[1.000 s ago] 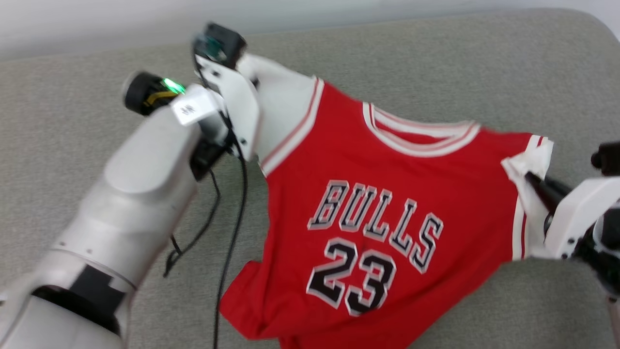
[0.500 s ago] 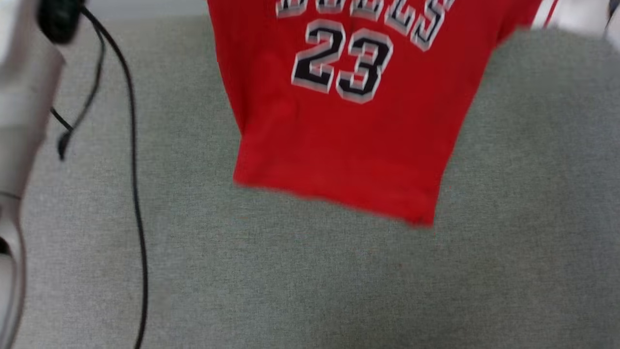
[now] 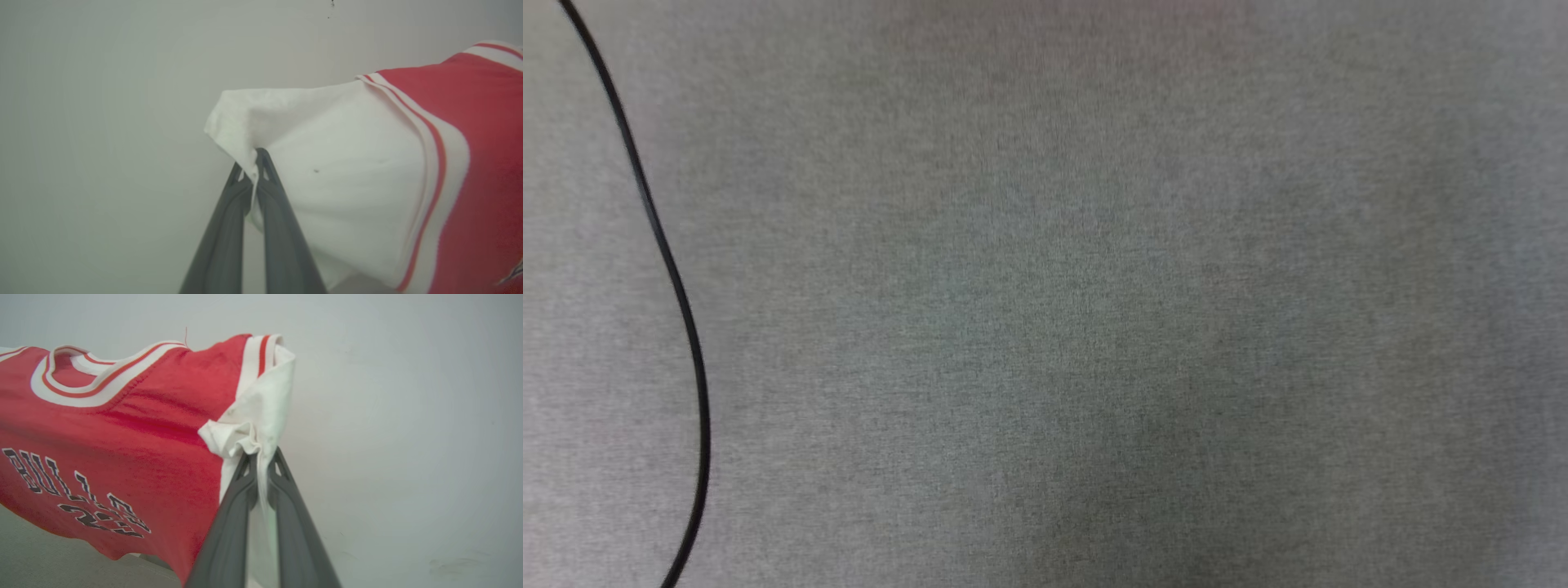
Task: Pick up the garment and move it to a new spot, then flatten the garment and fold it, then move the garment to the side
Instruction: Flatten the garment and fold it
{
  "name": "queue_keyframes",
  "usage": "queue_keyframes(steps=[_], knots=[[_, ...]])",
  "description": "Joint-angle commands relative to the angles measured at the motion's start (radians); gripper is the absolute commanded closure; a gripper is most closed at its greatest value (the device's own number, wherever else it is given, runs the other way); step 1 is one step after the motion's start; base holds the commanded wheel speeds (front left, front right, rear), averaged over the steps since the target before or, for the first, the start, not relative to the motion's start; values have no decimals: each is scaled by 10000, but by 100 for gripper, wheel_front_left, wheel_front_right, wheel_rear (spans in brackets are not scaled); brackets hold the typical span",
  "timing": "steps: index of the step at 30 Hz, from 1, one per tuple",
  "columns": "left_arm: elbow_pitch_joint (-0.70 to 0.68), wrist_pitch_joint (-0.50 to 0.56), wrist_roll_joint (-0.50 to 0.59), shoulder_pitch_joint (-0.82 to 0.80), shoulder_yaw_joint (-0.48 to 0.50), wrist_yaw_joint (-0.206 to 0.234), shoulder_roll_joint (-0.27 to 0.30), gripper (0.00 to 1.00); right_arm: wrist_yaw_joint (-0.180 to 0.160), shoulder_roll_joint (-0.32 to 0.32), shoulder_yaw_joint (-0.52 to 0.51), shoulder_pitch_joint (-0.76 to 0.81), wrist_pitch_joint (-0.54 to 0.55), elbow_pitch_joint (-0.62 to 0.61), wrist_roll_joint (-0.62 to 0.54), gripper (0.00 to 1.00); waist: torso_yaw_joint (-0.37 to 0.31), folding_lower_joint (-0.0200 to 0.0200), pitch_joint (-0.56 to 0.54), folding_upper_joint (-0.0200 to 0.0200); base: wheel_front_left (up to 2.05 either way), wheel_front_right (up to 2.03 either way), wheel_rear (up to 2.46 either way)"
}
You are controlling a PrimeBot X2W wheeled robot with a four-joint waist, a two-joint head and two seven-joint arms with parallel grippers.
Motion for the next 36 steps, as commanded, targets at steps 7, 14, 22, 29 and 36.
queue_keyframes(steps=[7,14,22,29,36], knots=[[729,-333,-393,1028,-70,-232,-467,100,-21,263,1056,462,-564,930,601,100,47,-1,979,0,0,0,0],[1558,-650,-1163,2595,103,-653,-1152,100,-20,277,1988,1867,-1111,1588,1529,100,202,-1,980,0,0,0,0],[1491,-1076,-2046,5570,-58,-942,-1502,100,-20,-333,2592,5097,-1978,1103,2843,100,518,-1,-50,0,0,0,0],[-164,-1285,-2365,8377,-64,-945,-1147,100,-20,-1018,2563,8185,-2805,69,3467,100,676,-1,-1223,0,0,0,0],[-2350,-1291,-2142,11746,1041,-359,-755,100,-23,-1174,1893,11075,-3092,-842,3492,100,632,-1,-2580,0,0,0,0]])
